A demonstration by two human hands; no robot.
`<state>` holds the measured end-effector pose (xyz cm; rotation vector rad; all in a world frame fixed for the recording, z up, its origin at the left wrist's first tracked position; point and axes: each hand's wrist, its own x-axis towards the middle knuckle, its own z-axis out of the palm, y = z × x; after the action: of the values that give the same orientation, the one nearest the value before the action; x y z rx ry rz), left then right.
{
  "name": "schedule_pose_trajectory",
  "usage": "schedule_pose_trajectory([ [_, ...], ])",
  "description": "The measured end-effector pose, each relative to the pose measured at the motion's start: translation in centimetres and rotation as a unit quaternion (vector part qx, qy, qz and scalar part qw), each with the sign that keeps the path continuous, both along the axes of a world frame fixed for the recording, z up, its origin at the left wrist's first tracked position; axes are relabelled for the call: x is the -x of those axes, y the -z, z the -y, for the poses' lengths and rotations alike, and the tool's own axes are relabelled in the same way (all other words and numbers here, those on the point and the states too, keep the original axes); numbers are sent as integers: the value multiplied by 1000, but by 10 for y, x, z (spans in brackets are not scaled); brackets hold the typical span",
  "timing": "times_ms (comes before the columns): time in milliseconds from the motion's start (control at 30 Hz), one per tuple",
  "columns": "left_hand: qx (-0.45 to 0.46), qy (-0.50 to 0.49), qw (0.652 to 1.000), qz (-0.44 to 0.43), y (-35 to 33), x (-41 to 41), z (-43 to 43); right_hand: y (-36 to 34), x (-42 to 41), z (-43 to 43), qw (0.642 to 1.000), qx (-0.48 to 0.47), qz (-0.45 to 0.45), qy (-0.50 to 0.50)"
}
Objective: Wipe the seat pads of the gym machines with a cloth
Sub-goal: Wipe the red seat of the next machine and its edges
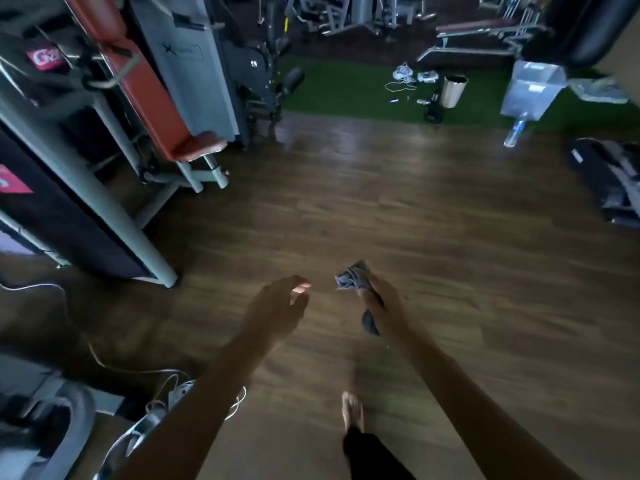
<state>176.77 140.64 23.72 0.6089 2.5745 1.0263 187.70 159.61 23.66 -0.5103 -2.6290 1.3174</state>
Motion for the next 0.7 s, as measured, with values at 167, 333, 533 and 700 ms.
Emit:
schedule_pose_trajectory([
  [167,0,-16,1000,7,14,155,-74,19,167,-76,1000,3,1,-31],
  [333,23,-49,999,-6,4,304,-132,9,326,-139,996,66,3,-62],
  [533,11,-89,996,9,3,480,-189,4,517,-192,993,59,17,-102],
  [700,-2,-131,991,27,25,641,-227,15,694,-233,991,31,3,-128],
])
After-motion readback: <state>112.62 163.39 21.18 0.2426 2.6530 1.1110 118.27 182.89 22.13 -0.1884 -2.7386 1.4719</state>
